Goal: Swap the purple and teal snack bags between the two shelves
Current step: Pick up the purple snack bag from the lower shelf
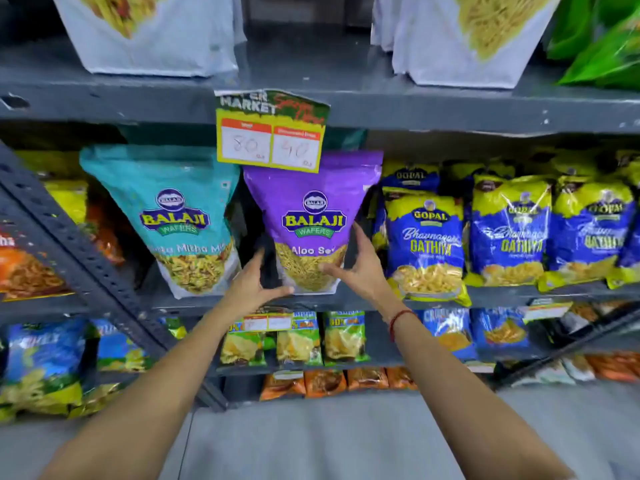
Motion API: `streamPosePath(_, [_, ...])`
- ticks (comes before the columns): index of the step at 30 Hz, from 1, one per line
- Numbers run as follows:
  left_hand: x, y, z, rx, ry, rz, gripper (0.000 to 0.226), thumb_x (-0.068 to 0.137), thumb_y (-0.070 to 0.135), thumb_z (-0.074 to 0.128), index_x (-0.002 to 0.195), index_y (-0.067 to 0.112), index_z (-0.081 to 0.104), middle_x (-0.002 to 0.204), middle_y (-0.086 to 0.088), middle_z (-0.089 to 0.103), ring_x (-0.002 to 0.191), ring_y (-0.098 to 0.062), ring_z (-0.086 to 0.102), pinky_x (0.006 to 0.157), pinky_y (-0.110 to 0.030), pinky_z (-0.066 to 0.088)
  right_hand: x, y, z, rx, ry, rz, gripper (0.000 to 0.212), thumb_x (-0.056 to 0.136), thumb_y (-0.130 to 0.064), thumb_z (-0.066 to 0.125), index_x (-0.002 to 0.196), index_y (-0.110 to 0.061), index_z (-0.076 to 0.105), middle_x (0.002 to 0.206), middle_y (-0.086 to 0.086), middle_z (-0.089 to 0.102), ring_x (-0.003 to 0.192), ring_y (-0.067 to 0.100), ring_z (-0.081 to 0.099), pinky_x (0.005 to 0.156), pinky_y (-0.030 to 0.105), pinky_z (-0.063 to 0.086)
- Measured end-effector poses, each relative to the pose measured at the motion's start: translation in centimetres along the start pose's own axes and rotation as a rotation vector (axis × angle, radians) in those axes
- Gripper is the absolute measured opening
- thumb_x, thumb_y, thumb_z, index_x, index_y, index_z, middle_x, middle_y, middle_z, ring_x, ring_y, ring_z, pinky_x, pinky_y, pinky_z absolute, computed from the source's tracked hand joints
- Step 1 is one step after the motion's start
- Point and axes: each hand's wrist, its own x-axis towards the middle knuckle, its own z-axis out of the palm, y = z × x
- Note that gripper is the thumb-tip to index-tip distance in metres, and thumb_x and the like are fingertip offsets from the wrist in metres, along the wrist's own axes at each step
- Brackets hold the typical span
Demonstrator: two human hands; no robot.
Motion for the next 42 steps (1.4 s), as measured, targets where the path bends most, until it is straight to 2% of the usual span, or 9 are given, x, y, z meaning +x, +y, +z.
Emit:
streamPosePath(3, [2.0, 0.4, 0.3, -0.043, -0.162, -0.058, 0.112, 0.043, 0.060, 0.084, 0.136, 0.017, 0.036, 0.135, 0.000, 0.052, 0.123, -0.020, 0.050, 0.103, -0.037, 0.041, 1.1, -0.1, 0.1, 0.087, -0.166, 0.143, 0.092, 0.066, -0.013, 0.087, 0.142, -0.012, 0.036, 0.126, -0.004, 0.054, 0.116, 0.009, 0.049, 0.077, -0.002, 0.042])
streamPosePath(8, [3.1, 1.1, 1.7, -0.026, -0.087, -0.047, 0.092, 0.052, 0.031, 0.090, 0.129, 0.010, 0.043, 0.123, -0.004, 0.058, 0.111, -0.019, 0.053, 0.090, -0.033, 0.044, 1.5, 1.8, 0.9, 0.072, -0.219, 0.225, 0.091, 0.057, -0.013, 0.092, 0.134, -0.016, 0.044, 0.122, 0.000, 0.062, 0.113, 0.014, 0.055, 0.088, 0.022, 0.044])
streamPosePath(17, [-1.0, 1.1, 1.8, -0.114, -0.101, 0.003, 0.088, 0.054, 0.026, 0.090, 0.128, 0.015, 0.044, 0.120, 0.001, 0.058, 0.106, -0.012, 0.051, 0.084, -0.027, 0.040, -2.7, 1.2, 0.9, 0.040, -0.152, 0.166, 0.079, 0.058, -0.025, 0.091, 0.125, -0.014, 0.050, 0.109, -0.006, 0.063, 0.096, 0.003, 0.059, 0.066, -0.004, 0.042])
streamPosePath(20, [-2.8, 1.4, 1.4, -0.103, -0.107, 0.016, 0.086, 0.054, 0.025, 0.090, 0.127, 0.012, 0.046, 0.116, 0.002, 0.059, 0.104, -0.012, 0.053, 0.083, -0.026, 0.040, -4.4, 0.7, 1.1, 0.064, -0.131, 0.139, 0.077, 0.055, -0.027, 0.093, 0.121, -0.015, 0.053, 0.107, -0.005, 0.067, 0.093, -0.005, 0.059, 0.078, 0.008, 0.050])
streamPosePath(26, [-7.5, 2.5, -0.1, -0.139, -0.070, 0.076, 0.068, 0.055, 0.023, 0.089, 0.112, 0.020, 0.053, 0.099, 0.018, 0.062, 0.088, 0.007, 0.058, 0.073, -0.011, 0.043, -8.8, -1.4, 0.5, 0.104, -0.049, 0.049, 0.076, 0.052, -0.029, 0.094, 0.117, -0.017, 0.056, 0.099, -0.016, 0.067, 0.088, -0.015, 0.061, 0.071, 0.003, 0.047])
streamPosePath(30, [-11.5, 3.5, -1.6, -0.087, -0.020, 0.132, 0.076, 0.049, 0.045, 0.087, 0.114, 0.022, 0.054, 0.110, 0.004, 0.066, 0.100, -0.013, 0.062, 0.084, -0.027, 0.051, -12.3, -3.4, 0.1, 0.159, -0.022, -0.014, 0.073, 0.053, -0.021, 0.094, 0.114, -0.011, 0.057, 0.098, -0.018, 0.066, 0.088, -0.019, 0.060, 0.071, 0.003, 0.046])
streamPosePath(33, [-14.3, 5.3, -3.2, -0.055, 0.009, 0.189, 0.075, 0.051, 0.041, 0.087, 0.114, 0.026, 0.050, 0.110, 0.007, 0.062, 0.102, -0.014, 0.061, 0.089, -0.034, 0.050, -14.5, -5.2, -0.4, 0.196, 0.012, -0.066, 0.069, 0.051, -0.023, 0.094, 0.110, -0.020, 0.057, 0.099, -0.018, 0.068, 0.093, -0.014, 0.062, 0.076, 0.008, 0.050])
streamPosePath(37, [-16.4, 9.0, -6.0, -0.023, 0.076, 0.263, 0.084, 0.046, 0.045, 0.089, 0.119, 0.022, 0.054, 0.111, 0.014, 0.059, 0.105, -0.006, 0.057, 0.089, -0.024, 0.043, -15.6, -9.0, -2.4, 0.236, 0.054, -0.177, 0.066, 0.048, -0.031, 0.095, 0.101, -0.036, 0.056, 0.096, -0.016, 0.072, 0.096, -0.002, 0.066, 0.083, 0.023, 0.055])
streamPosePath(42, [-16.5, 14.6, -10.3, -0.106, 0.139, 0.340, 0.060, 0.047, 0.032, 0.089, 0.098, 0.037, 0.057, 0.098, 0.022, 0.066, 0.087, 0.010, 0.064, 0.075, -0.007, 0.047, -13.2, -15.2, -5.9, 0.300, 0.132, -0.327, 0.068, 0.043, -0.045, 0.092, 0.100, -0.037, 0.057, 0.103, -0.004, 0.073, 0.101, 0.017, 0.068, 0.085, 0.045, 0.056])
